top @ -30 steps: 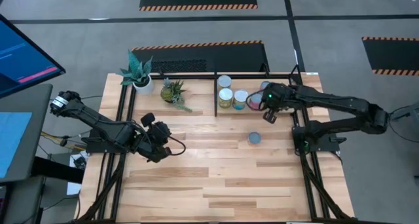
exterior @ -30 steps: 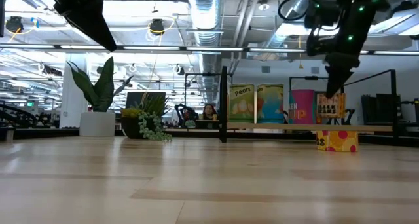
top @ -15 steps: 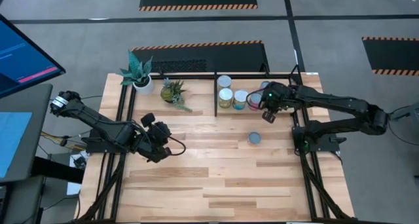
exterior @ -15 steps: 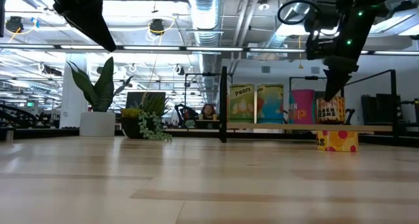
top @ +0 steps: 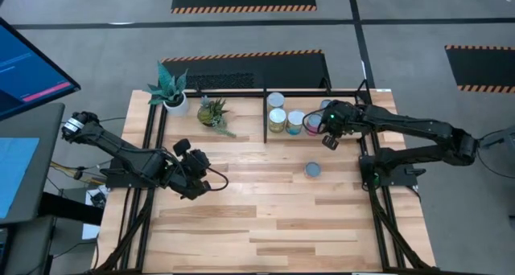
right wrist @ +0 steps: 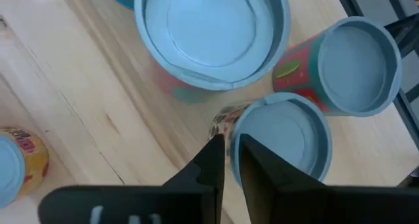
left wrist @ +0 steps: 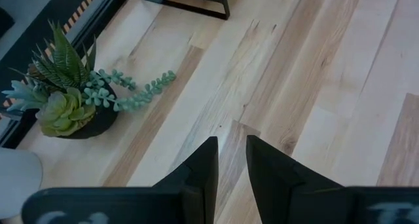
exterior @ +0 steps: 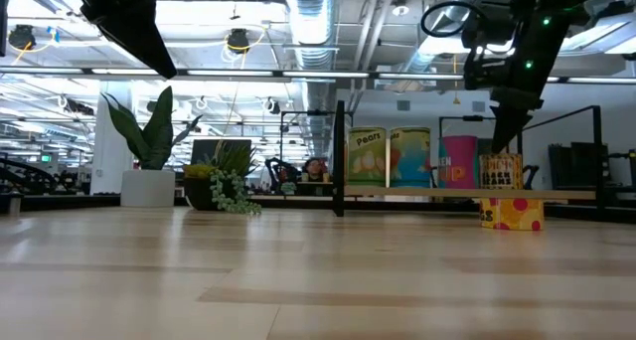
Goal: Pick and place cans onto a shelf
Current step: Adjust the canned corn on the shelf
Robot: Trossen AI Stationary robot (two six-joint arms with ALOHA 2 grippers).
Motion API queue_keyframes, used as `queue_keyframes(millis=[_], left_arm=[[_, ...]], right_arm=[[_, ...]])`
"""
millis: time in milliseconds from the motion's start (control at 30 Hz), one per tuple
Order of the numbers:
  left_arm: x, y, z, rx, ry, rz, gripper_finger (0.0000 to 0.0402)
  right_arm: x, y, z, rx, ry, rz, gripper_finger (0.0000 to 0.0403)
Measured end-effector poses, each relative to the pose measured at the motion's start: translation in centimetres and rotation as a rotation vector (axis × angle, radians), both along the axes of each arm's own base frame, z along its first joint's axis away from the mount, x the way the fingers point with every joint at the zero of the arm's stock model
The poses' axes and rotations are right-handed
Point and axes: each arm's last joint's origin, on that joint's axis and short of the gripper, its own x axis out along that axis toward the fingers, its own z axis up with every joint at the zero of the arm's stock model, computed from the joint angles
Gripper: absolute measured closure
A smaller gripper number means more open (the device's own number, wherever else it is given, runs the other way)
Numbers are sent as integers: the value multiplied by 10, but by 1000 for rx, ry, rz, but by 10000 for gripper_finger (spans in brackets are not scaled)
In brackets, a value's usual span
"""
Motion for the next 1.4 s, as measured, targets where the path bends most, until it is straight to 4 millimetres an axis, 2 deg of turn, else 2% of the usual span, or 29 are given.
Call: queue_keyframes(millis=[100, 267, 367, 433, 600, 967, 1200, 1400], left_arm=[[0, 0, 0, 0, 0, 0, 332], [0, 0, 0, 0, 1, 0, 332], [0, 0, 0, 1, 1, -1, 332], [0, 0, 0, 1, 1, -1, 332], [0, 0, 0, 0, 1, 0, 332], [0, 0, 0, -15, -13, 22, 332], [0, 0, 0, -20, -14, 25, 332], [0, 0, 0, -20, -13, 25, 332]], right_arm=[[1, 0, 5, 15, -12, -5, 334], [6, -4, 37, -48, -81, -11, 334], [8, -14, 57, -118, -155, -63, 334], [10, -23, 62, -138, -211, -119, 334], [19, -49, 62, -70, -287, -199, 335], [61, -98, 62, -13, -233, -163, 335], [65, -120, 58, 125, -232, -164, 336], [60, -127, 52, 191, -235, -215, 336]])
